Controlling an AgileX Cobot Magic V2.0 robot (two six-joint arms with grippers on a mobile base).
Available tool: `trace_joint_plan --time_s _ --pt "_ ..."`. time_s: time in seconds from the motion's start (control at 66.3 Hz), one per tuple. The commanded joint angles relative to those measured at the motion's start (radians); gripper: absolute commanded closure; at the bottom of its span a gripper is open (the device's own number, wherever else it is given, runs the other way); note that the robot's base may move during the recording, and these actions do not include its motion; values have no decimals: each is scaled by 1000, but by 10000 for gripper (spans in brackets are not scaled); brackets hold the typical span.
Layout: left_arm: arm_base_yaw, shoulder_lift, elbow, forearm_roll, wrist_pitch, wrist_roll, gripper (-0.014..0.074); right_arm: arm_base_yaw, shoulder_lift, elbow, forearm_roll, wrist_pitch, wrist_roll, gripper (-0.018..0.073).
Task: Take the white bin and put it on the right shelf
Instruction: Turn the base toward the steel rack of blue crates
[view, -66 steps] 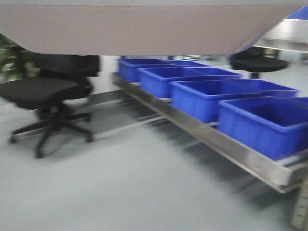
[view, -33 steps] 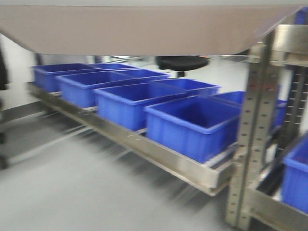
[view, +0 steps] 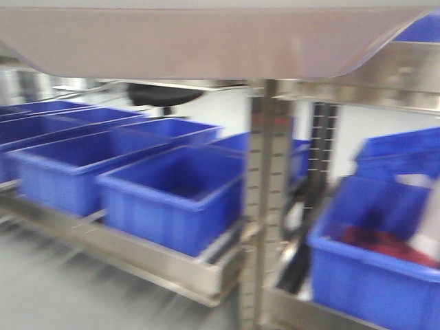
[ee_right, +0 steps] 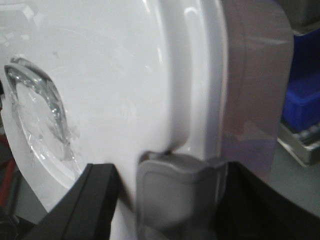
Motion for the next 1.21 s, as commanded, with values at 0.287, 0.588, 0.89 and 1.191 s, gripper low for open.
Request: trace_joint_plan --time_s 0.287,0.588,0.89,1.191 --pt "-25 -10 -34 -240 90 13 346 19 -17 -38 256 110 -6 169" --pt "-25 -9 -34 -240 90 13 346 19 -17 -38 256 111 -6 169" --pt "-25 -9 -34 -240 90 13 346 19 -17 -38 256 111 -6 169" --pt "-25 -9 -34 -240 90 13 346 19 -17 -38 256 111 -6 169"
